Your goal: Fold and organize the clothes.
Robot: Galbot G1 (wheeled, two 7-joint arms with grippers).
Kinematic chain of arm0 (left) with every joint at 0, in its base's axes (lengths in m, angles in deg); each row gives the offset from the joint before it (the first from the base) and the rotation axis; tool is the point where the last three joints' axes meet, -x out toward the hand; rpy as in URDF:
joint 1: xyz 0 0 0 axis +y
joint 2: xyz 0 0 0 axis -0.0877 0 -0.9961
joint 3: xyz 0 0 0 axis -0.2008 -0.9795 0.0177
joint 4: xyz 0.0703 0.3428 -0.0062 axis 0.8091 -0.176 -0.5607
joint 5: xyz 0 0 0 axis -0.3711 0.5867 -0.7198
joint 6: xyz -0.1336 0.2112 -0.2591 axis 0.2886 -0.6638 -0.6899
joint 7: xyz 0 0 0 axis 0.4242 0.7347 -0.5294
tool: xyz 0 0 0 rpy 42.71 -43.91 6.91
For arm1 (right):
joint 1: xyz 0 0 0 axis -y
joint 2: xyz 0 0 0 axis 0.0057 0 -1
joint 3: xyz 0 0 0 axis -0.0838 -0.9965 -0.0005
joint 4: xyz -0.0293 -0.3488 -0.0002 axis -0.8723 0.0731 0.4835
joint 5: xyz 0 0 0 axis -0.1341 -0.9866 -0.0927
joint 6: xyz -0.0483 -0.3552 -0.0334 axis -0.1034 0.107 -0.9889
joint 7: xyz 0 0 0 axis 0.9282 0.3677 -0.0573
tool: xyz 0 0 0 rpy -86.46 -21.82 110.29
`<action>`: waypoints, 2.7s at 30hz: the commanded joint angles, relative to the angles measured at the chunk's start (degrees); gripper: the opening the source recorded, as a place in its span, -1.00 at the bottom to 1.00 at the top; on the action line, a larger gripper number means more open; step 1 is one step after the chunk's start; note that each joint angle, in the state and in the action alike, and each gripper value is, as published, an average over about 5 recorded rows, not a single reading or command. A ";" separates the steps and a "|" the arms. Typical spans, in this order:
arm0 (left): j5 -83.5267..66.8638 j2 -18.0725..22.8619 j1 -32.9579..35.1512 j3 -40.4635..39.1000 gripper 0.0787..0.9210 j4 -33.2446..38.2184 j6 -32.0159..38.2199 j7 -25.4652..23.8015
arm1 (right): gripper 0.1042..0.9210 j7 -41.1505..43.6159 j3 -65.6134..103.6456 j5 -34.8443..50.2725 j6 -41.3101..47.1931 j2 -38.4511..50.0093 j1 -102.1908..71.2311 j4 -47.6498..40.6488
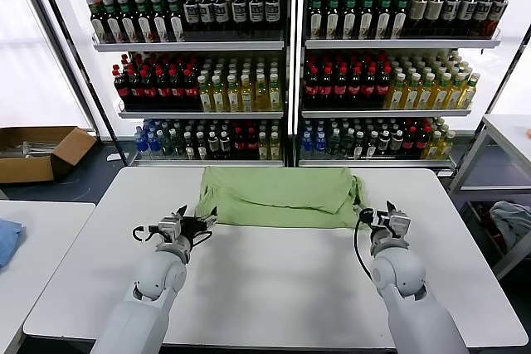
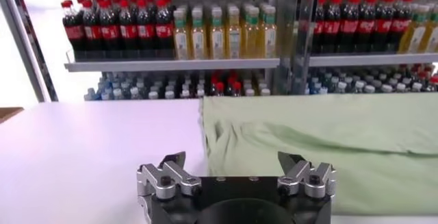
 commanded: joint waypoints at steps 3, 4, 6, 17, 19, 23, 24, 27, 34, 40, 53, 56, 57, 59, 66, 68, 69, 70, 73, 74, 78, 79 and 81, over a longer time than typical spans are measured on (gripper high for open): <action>-1.72 -0.92 0.73 -0.20 0.77 0.52 -0.72 0.10 | 0.76 0.78 0.51 -1.55 1.18 1.34 -2.83 1.80; -2.17 -0.98 0.34 -0.18 0.77 0.12 -0.62 0.08 | 0.76 0.74 0.27 -1.47 1.34 1.38 -2.54 1.57; -2.63 -0.89 -0.46 -0.19 0.77 -0.94 -0.38 0.05 | 0.76 0.66 -0.26 -1.26 1.60 1.26 -1.96 0.99; -0.77 -0.98 -2.37 -0.59 0.77 -4.85 1.26 -0.97 | 0.76 0.43 -1.67 -1.08 2.46 -1.24 0.31 -2.04; -0.48 -0.97 -2.56 -0.59 0.77 -5.49 1.38 -1.00 | 0.75 0.57 -1.76 -1.01 2.67 -1.38 0.65 -2.60; 0.65 -0.94 -2.51 -0.86 0.66 -6.21 1.52 -1.24 | 0.64 0.73 -1.71 -0.91 2.79 -1.65 0.75 -3.39; 0.93 -0.87 -2.47 -0.93 0.59 -6.33 1.54 -1.31 | 0.59 0.77 -1.60 -0.89 2.75 -1.70 0.73 -3.66; 1.43 -0.67 -2.31 -0.97 0.38 -6.60 1.55 -1.44 | 0.46 0.99 -1.15 -0.81 2.48 -1.83 0.64 -4.50; 1.94 -0.37 -1.87 -1.21 -0.07 -6.93 1.50 -1.76 | -0.01 1.53 -0.78 -0.86 1.83 -1.91 0.52 -5.42; 2.66 -0.39 -0.86 -1.20 -0.49 -6.70 1.34 -2.15 | -0.44 2.05 -0.61 -1.20 1.41 -2.71 -0.26 -5.67; 3.44 -0.57 1.91 -1.01 -0.98 -4.64 1.67 -2.70 | -0.98 3.02 0.50 -2.21 0.58 -3.01 -3.62 -2.39; 3.75 -0.80 3.41 -0.73 -0.98 -2.72 2.08 -2.47 | -0.98 2.97 0.53 -3.01 0.53 -2.57 -5.15 0.47; 3.89 -0.92 4.21 -0.55 -0.98 -1.67 2.24 -2.34 | -0.98 2.88 0.56 -3.31 0.54 -2.44 -5.80 1.63; 4.14 -1.30 6.15 -0.10 -0.98 0.94 2.48 -2.11 | -0.98 2.64 0.67 -3.74 0.59 -2.23 -7.20 4.19; 5.18 -3.32 15.32 2.12 -0.98 13.96 2.44 -1.01 | -0.98 0.61 2.90 -3.92 1.47 -1.95 -14.03 16.11; 5.02 -4.66 18.72 3.20 -0.98 18.16 2.29 -0.77 | -0.98 -0.12 3.48 -4.93 1.59 -1.47 -16.80 19.21; 4.79 -5.67 20.47 3.79 -0.98 20.36 2.12 -0.69 | -0.98 -0.61 3.67 -5.44 1.73 -0.98 -18.35 20.83; 4.58 -6.70 22.21 4.33 -0.98 22.28 1.97 -0.61 | -0.98 -1.08 3.79 -5.93 1.91 -0.46 -19.72 22.13; 4.15 -9.47 28.31 5.75 -0.98 28.11 1.59 -0.39 | -0.98 -2.50 4.26 -6.67 2.60 0.74 -24.71 26.48; 4.15 -9.71 30.42 6.11 -0.98 29.78 1.60 -0.35 | -0.98 -2.80 4.47 -6.90 2.73 0.72 -26.44 27.65; 5.18 -8.30 37.08 7.05 -0.98 34.26 2.40 -0.49 | -0.98 -3.11 5.16 -9.62 1.63 -0.48 -32.91 29.64; 5.83 -7.74 38.16 7.12 -0.98 34.60 2.79 -0.58 | -0.98 -3.00 5.28 -10.41 1.00 -0.92 -34.36 29.61; 7.20 -6.72 40.03 7.19 -0.98 34.52 3.54 -0.72 | -0.98 -2.58 5.51 -11.61 -0.27 -1.80 -37.27 29.37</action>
